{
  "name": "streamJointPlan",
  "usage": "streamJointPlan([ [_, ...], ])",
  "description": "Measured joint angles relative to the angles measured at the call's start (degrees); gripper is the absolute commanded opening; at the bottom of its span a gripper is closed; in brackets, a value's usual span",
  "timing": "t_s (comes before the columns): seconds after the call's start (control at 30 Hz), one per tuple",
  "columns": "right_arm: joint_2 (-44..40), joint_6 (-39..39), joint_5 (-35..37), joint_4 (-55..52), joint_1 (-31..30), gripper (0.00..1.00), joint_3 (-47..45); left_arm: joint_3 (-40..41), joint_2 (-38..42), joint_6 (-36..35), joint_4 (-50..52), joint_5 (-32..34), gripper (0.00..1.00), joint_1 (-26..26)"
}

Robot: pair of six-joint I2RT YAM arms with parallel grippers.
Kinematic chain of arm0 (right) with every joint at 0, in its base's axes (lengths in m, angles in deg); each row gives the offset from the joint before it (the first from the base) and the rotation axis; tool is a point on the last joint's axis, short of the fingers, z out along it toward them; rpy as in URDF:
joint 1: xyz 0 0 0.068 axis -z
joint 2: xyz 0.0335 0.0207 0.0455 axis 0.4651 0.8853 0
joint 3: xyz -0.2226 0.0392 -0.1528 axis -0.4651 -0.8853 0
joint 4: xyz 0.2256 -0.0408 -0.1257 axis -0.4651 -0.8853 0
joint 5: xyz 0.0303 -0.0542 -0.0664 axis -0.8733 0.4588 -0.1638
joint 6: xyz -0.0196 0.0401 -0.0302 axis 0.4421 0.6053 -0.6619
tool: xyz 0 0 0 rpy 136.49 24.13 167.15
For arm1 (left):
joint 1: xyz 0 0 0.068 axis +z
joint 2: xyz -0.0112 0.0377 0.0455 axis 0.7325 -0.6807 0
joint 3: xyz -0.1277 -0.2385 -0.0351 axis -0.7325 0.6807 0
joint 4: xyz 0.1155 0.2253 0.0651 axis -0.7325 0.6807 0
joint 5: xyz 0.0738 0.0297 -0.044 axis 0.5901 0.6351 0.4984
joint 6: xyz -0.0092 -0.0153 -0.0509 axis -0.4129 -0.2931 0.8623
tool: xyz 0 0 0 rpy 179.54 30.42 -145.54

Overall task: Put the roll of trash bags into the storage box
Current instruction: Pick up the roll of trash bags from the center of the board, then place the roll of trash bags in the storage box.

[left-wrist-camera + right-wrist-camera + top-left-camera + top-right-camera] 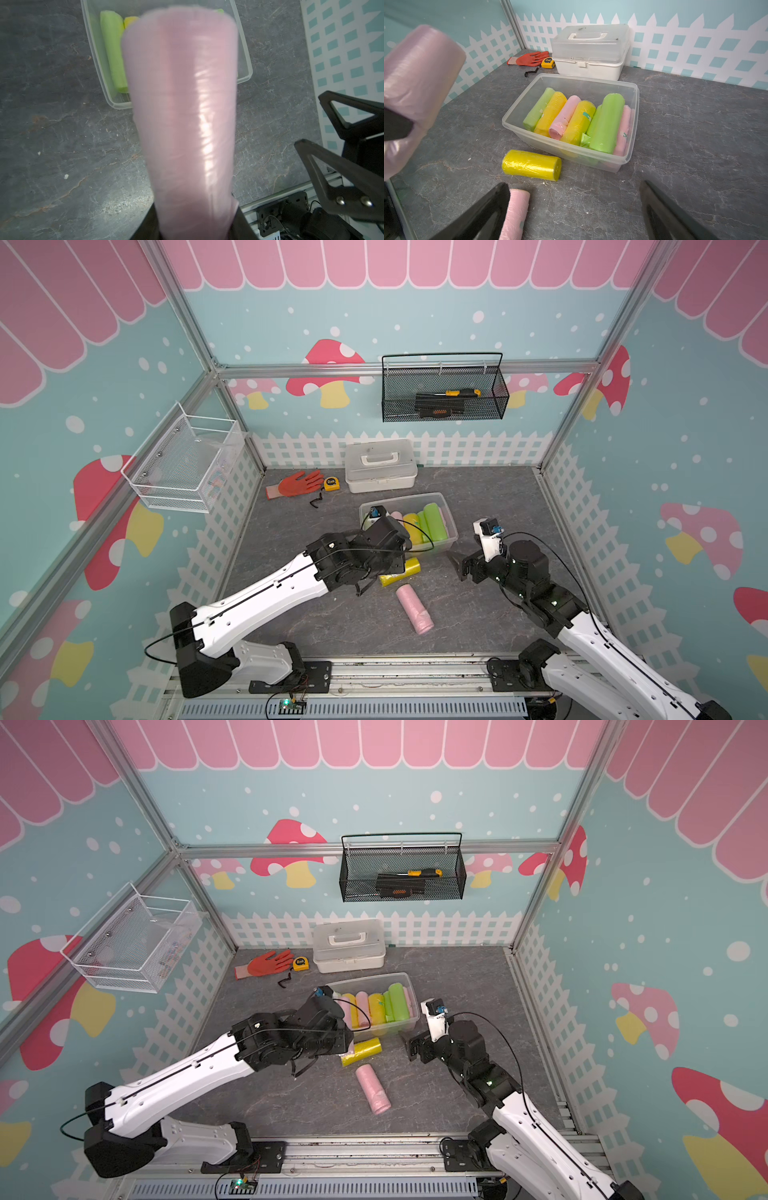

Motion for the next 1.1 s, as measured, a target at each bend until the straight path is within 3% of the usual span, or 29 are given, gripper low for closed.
streamJointPlan([
  [0.1, 0.0, 0.0, 0.44, -0.35, 0.0, 0.99, 0.02, -5.38, -6.32, -2.95, 1.09, -1.42, 0.0, 4.31],
  [0.43, -2.78, 0.66, 5.01, -2.6, 0.0, 0.99, 0.52, -14.84, -23.89, -7.8, 2.27, -9.6, 0.0, 16.7],
  [1.1, -5.86, 1.75, 9.33, -3.26, 0.0, 0.99, 0.52, -16.0, -36.13, -12.17, 1.88, -11.45, 0.0, 20.57],
])
